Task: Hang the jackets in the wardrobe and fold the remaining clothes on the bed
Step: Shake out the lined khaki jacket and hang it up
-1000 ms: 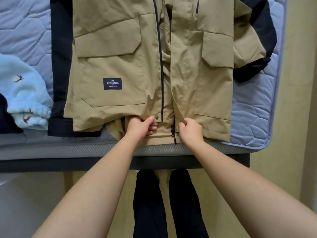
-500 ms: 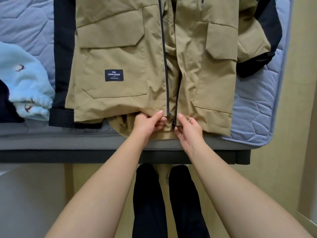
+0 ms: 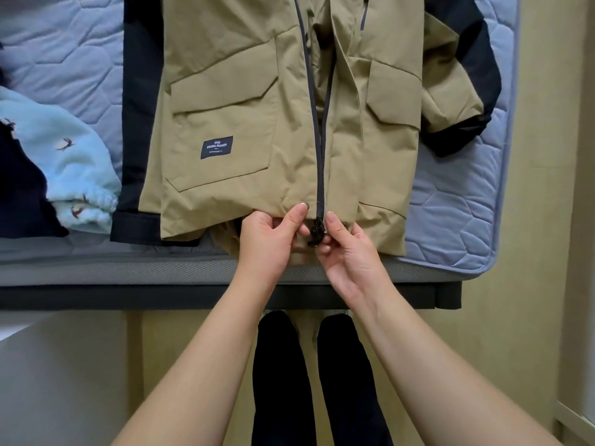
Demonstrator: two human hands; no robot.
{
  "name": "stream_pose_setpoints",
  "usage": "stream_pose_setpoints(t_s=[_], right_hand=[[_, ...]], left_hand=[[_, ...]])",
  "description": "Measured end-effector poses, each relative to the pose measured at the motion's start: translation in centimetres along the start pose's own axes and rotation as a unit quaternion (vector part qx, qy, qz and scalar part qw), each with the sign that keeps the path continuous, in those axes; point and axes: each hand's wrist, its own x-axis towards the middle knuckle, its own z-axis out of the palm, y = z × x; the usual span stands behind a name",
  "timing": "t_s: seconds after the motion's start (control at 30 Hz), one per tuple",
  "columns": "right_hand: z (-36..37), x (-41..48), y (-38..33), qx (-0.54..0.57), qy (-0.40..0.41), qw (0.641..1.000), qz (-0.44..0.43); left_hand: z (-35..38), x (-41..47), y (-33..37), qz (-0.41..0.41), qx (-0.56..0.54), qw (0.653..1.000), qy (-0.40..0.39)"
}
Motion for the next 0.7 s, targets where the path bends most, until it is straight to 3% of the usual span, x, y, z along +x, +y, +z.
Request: stream_pose_setpoints(t_s=[0.2,0.4,0.7], right_hand=[[0.0,-0.2,-0.1,0.06,-0.002,0.998,0.0],[0.2,-0.5,0.1,0.053,-0.023,0.998,0.002],[0.5,-0.7,0.0,0.08,-0.014,0.997,-0.013]], left_hand=[[0.2,-1.2,0.6,0.037,-0.036,0.998,0.035],[0.7,-2.0,0.9,0.048,-0.06,0.995,0.059],[1.5,-1.7,0.9,0.083,-0.029,0.991,0.101]])
